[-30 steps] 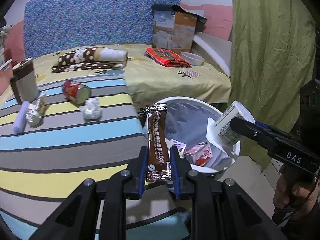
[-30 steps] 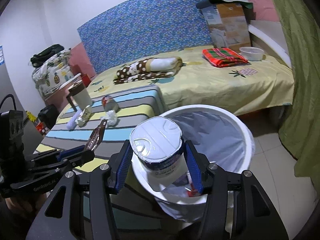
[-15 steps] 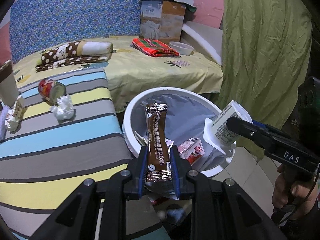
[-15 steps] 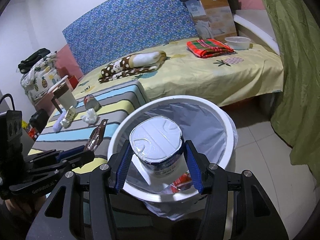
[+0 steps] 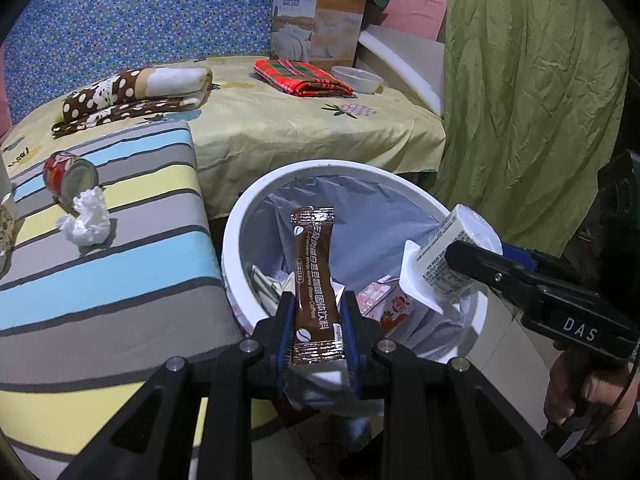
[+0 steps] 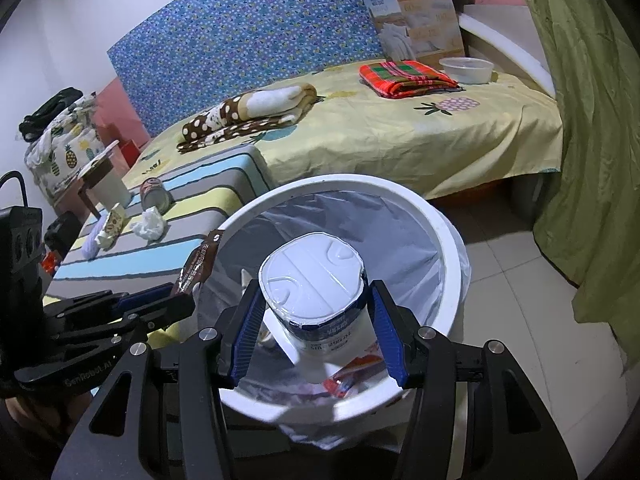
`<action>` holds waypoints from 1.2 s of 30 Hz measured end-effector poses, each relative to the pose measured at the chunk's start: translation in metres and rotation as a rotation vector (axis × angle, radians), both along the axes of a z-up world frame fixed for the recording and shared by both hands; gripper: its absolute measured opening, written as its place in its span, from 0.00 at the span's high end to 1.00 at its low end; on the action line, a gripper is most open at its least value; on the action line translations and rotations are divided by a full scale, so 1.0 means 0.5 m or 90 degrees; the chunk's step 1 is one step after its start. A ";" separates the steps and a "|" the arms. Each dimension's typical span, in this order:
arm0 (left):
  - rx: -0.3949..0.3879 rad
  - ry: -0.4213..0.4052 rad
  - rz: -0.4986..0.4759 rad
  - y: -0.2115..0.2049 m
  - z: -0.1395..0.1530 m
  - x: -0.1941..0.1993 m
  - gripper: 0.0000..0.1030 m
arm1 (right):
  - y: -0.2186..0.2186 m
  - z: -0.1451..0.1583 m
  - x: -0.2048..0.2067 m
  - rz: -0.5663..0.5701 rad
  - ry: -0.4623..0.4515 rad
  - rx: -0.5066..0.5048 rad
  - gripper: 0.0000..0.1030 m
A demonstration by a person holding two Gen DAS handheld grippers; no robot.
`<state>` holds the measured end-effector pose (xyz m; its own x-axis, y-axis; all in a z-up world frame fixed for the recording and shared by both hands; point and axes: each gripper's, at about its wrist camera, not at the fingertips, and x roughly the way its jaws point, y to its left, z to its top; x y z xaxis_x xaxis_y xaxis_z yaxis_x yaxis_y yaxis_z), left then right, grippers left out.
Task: Collect trash
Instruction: 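Open both tools to drop the wrapper and yogurt cup into the bin, then withdraw both open tools from the bin back toward the bed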
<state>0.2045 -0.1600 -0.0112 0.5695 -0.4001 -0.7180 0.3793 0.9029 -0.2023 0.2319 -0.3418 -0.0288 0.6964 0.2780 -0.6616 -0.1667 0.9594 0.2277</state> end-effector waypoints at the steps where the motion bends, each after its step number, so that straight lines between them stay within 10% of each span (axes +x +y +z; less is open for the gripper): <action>1: 0.000 0.001 0.000 -0.001 -0.002 0.004 0.77 | 0.000 -0.002 0.004 0.001 0.002 -0.001 0.47; 36: -0.038 -0.051 0.069 0.113 0.054 -0.085 0.66 | 0.088 0.071 -0.069 0.072 -0.089 -0.013 0.38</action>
<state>0.1622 -0.1037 0.0159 0.6667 -0.3735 -0.6449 0.2966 0.9268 -0.2302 0.1972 -0.2977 0.0068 0.7472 0.3475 -0.5665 -0.3031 0.9368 0.1748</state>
